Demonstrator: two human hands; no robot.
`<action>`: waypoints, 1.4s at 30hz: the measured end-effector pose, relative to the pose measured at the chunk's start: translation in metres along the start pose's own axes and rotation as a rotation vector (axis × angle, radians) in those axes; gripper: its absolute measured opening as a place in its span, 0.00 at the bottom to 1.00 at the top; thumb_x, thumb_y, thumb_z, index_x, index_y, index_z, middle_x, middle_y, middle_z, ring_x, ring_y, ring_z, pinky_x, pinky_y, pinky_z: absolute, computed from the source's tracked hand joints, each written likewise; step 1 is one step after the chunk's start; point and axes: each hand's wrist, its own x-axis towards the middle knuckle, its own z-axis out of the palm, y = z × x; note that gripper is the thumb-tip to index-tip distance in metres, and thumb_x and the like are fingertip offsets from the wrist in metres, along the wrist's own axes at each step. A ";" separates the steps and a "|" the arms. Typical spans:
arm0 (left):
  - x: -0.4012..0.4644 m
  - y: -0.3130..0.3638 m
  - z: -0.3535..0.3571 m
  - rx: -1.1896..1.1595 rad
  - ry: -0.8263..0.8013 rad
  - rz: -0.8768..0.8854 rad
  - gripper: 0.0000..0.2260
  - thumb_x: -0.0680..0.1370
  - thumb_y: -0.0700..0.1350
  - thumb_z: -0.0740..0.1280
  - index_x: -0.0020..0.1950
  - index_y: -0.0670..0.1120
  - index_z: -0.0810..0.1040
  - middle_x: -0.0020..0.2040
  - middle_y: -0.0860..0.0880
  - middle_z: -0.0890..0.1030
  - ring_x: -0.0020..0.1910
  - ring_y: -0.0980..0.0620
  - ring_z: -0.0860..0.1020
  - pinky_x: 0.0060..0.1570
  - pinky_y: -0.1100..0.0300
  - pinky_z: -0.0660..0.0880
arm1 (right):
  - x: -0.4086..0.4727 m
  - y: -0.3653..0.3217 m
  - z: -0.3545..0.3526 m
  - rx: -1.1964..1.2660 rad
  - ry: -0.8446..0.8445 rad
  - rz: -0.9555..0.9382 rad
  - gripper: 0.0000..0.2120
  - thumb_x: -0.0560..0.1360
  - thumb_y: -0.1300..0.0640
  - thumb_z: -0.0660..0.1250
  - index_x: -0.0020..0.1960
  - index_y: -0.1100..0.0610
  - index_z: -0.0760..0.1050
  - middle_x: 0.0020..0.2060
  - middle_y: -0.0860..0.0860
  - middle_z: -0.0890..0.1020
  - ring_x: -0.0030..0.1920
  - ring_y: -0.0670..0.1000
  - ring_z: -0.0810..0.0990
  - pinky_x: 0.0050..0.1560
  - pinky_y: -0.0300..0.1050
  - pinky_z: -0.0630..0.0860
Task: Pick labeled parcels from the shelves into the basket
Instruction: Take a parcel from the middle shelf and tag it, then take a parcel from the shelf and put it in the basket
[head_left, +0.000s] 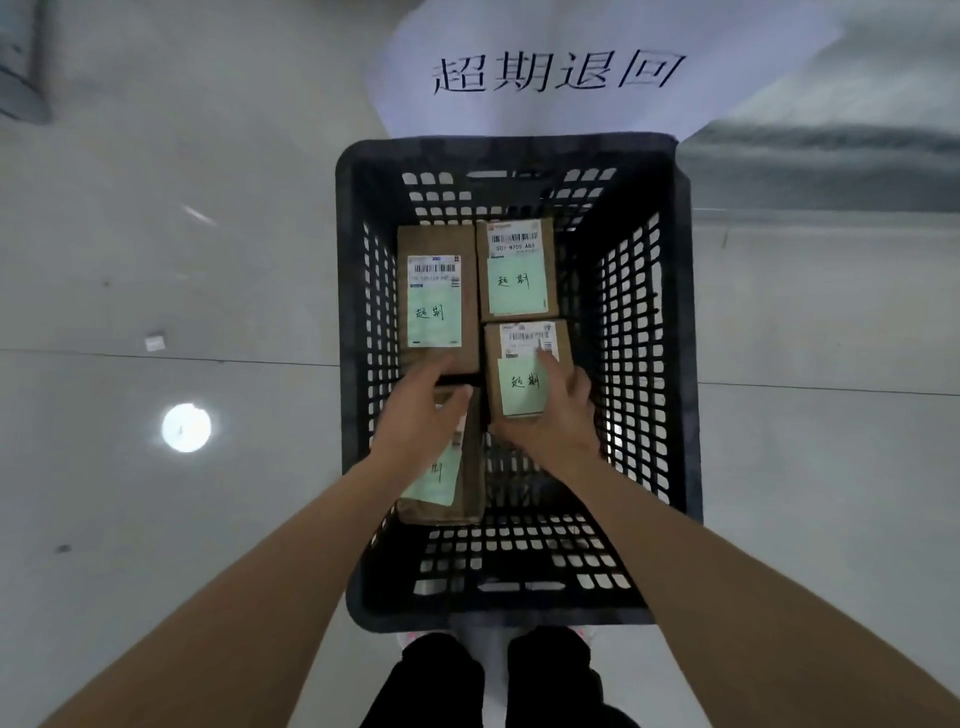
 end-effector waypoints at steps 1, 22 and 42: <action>0.004 -0.003 0.002 -0.031 -0.002 -0.017 0.18 0.80 0.51 0.66 0.70 0.55 0.72 0.66 0.55 0.76 0.64 0.54 0.76 0.62 0.48 0.76 | 0.005 0.001 0.006 -0.007 0.010 -0.009 0.56 0.64 0.44 0.81 0.77 0.32 0.46 0.80 0.52 0.47 0.77 0.63 0.55 0.70 0.66 0.67; -0.083 0.144 -0.076 0.180 -0.022 0.079 0.21 0.81 0.52 0.64 0.74 0.51 0.69 0.71 0.53 0.72 0.68 0.52 0.71 0.66 0.54 0.71 | -0.099 -0.067 -0.138 -0.145 -0.024 -0.139 0.45 0.73 0.41 0.72 0.80 0.36 0.47 0.81 0.47 0.56 0.78 0.55 0.62 0.69 0.62 0.71; -0.450 0.711 -0.317 0.429 0.058 0.843 0.33 0.78 0.62 0.64 0.79 0.55 0.57 0.80 0.54 0.58 0.77 0.50 0.60 0.74 0.49 0.62 | -0.625 -0.249 -0.696 -0.287 0.569 -0.179 0.37 0.77 0.35 0.67 0.80 0.40 0.55 0.77 0.49 0.67 0.73 0.56 0.70 0.66 0.54 0.74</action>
